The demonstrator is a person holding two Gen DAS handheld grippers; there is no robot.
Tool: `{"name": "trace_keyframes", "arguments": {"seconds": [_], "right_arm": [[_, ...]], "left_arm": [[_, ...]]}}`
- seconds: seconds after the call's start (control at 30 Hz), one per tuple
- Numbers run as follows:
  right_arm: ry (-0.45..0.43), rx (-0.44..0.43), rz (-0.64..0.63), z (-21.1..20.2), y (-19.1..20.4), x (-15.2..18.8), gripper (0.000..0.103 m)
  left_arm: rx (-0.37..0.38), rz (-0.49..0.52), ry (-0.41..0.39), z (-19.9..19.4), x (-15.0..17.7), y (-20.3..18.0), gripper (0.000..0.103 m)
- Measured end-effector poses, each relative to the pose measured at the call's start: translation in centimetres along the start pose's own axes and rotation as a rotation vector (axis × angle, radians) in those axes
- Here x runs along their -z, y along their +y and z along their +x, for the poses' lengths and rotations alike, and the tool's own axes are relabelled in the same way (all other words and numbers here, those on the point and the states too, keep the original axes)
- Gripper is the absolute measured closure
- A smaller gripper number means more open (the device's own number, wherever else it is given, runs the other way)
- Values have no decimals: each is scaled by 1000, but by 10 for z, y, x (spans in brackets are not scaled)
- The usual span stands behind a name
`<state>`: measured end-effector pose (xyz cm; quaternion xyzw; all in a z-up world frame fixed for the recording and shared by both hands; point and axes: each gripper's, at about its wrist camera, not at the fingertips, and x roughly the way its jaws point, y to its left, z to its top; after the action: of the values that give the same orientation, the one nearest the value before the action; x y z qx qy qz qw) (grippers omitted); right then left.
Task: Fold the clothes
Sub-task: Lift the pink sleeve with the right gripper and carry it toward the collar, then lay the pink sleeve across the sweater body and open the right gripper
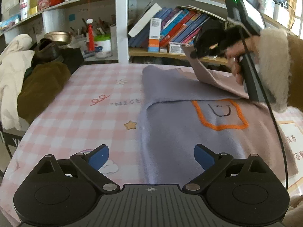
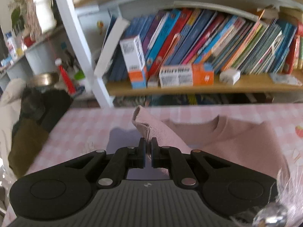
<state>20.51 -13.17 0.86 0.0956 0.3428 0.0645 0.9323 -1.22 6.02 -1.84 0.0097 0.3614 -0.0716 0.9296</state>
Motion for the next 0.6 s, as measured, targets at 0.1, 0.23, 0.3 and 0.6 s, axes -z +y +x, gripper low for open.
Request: {"name": "trace_keyframes", "arguments": {"seconds": [0.1,0.23,0.3,0.6], "right_arm": [[37,5,-16,12,7,10,98],[86,6,-28,25,14,20,94],[106,6,-30,28,18,24,91],[110,-56,-32,2,13,25,51]], "left_arm": [[-7,-7,6,0,1,7,4],[-12,-14,8,-2,3,11,4],[-12,-16,9,-3,4,12,4],[14,-26,-8,-2,2,10,4]]}}
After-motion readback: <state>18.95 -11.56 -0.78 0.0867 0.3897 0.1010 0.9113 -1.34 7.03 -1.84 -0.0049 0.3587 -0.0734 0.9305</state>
